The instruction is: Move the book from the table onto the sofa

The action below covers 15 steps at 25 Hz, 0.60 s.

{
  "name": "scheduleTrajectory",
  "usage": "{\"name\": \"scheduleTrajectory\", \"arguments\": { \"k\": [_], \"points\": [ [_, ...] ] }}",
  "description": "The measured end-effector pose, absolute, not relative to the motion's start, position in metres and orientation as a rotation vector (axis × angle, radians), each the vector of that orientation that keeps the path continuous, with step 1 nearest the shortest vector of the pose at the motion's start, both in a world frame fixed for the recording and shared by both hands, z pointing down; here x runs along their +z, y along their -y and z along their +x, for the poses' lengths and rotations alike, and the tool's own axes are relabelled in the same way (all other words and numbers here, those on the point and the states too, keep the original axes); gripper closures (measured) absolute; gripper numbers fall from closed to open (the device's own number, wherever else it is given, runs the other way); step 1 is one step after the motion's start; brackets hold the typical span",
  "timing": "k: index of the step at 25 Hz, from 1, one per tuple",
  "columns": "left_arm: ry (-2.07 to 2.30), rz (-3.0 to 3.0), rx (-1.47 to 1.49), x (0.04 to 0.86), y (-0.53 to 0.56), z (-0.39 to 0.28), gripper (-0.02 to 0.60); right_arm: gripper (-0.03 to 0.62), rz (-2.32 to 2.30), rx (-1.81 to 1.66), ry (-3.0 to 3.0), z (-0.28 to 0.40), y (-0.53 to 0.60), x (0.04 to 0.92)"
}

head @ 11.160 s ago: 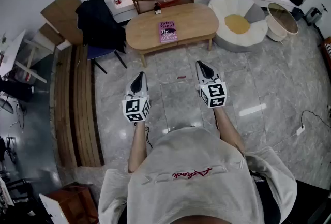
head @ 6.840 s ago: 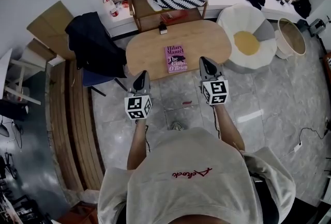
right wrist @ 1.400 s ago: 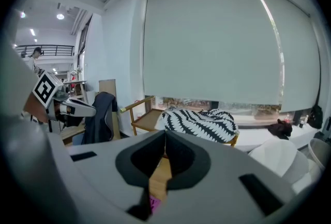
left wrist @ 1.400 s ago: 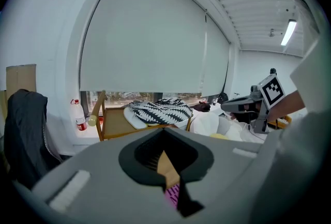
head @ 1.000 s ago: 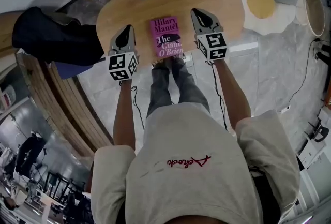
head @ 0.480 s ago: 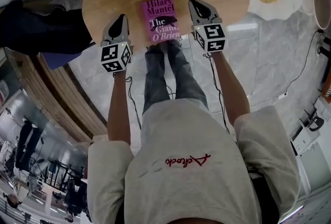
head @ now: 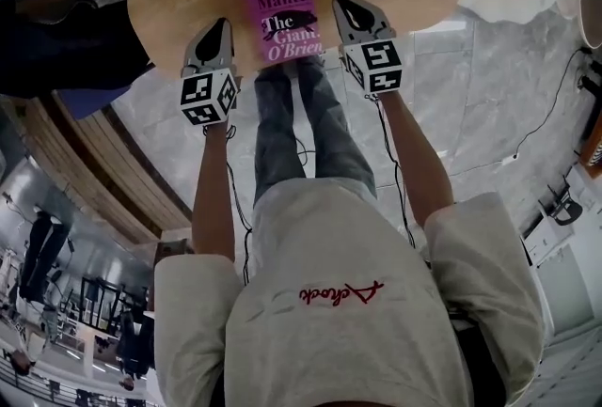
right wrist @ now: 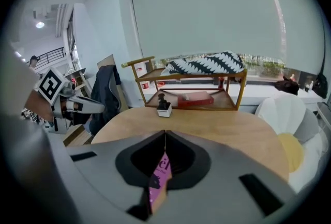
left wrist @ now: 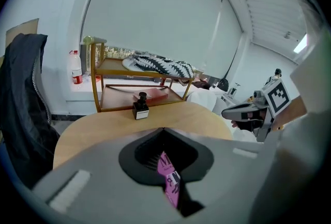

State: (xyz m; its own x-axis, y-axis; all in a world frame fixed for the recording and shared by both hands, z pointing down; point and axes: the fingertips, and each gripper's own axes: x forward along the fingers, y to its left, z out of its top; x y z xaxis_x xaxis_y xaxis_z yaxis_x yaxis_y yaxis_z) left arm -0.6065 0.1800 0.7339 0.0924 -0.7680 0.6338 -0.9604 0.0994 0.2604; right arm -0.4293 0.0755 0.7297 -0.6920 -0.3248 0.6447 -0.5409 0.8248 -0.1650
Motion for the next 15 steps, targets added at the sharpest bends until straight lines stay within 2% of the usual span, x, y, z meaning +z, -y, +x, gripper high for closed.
{"name": "scheduleTrajectory", "arguments": {
  "k": [15],
  "points": [
    [1.643, 1.629, 0.313, 0.789, -0.192, -0.585, 0.572, 0.585, 0.537, 0.557, 2.312, -0.431, -0.105, 0.785]
  ]
}}
